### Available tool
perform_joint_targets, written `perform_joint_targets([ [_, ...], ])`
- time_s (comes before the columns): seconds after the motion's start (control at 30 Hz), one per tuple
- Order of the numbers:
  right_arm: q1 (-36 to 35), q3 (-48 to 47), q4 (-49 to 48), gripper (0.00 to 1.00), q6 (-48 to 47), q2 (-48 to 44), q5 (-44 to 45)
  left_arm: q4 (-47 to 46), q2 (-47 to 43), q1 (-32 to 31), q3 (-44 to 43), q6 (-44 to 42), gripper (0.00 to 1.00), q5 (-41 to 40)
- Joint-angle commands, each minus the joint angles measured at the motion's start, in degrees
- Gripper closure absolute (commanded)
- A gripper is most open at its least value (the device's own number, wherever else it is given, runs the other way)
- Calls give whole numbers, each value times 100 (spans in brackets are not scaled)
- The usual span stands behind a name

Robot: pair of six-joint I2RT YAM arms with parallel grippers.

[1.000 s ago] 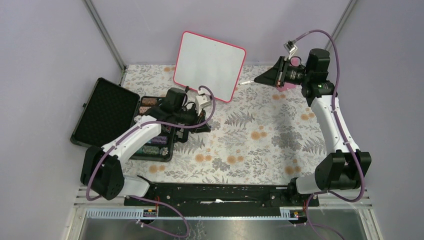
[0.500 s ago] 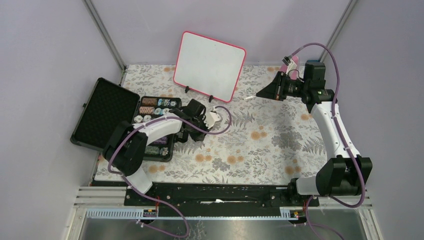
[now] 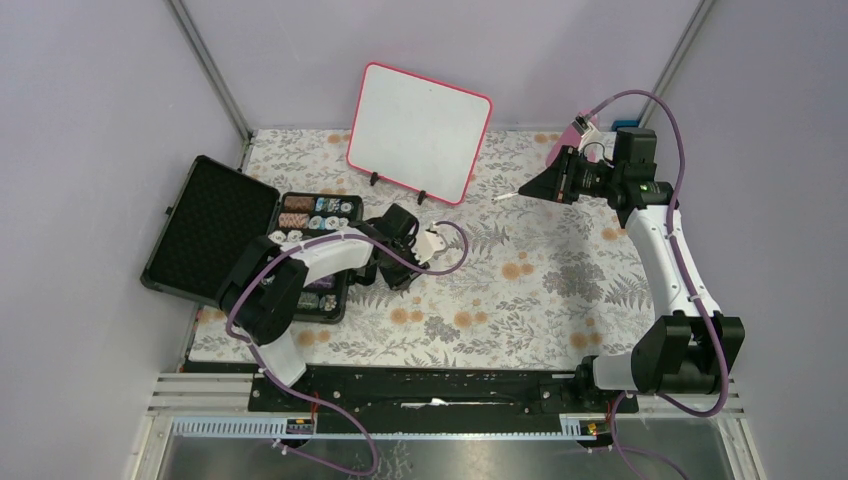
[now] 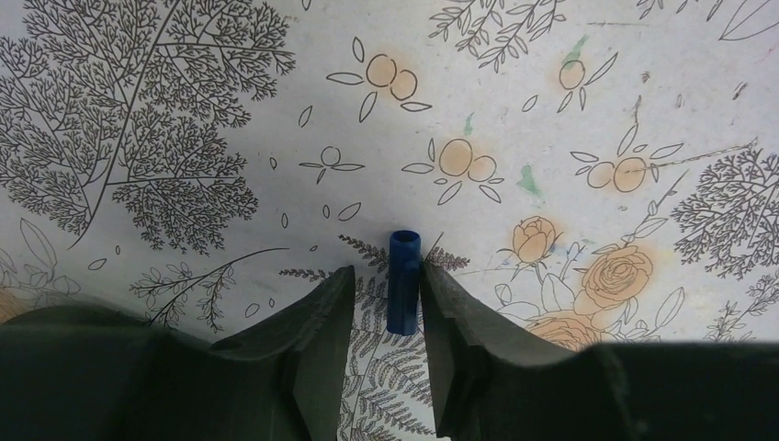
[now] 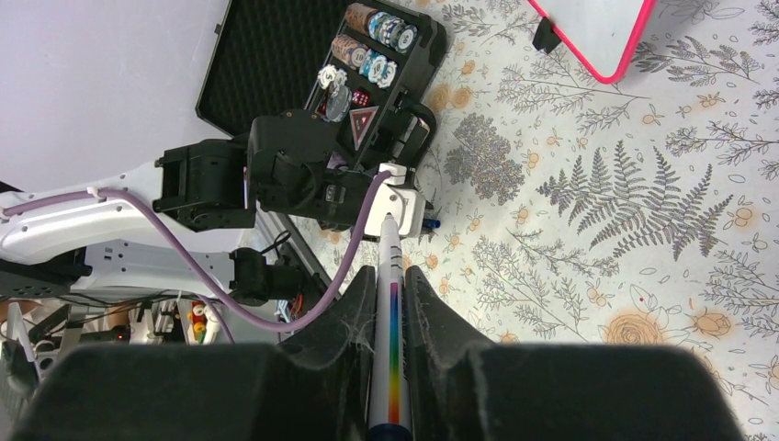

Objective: Write a sentence on the whiteboard
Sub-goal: Place the pen cap at the center of the board.

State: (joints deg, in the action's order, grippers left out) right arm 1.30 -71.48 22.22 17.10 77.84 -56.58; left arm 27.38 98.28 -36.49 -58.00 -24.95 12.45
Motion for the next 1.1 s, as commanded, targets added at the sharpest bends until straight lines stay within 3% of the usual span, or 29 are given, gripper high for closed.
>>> perform_joint_targets([
  [0.0, 20, -149, -7, 100, -78, -131, -118, 32, 24, 2, -53, -54, 61, -146],
  [0.27, 22, -120, 0, 100, -91, -129, -142, 366, -169, 2, -335, 151, 55, 89],
  [0.57, 129, -158, -48, 100, -104, -149, -113, 548, 86, 305, -1663, 910, 52, 63],
  [0.77, 358, -125, -121, 100, -67, -223, -227, -46, 871, 703, -2781, 2016, 50, -307],
  [1.07, 717, -9, -121, 100, -145, -220, -481, -1373, 1512, 738, -3125, 2638, 53, -1222],
])
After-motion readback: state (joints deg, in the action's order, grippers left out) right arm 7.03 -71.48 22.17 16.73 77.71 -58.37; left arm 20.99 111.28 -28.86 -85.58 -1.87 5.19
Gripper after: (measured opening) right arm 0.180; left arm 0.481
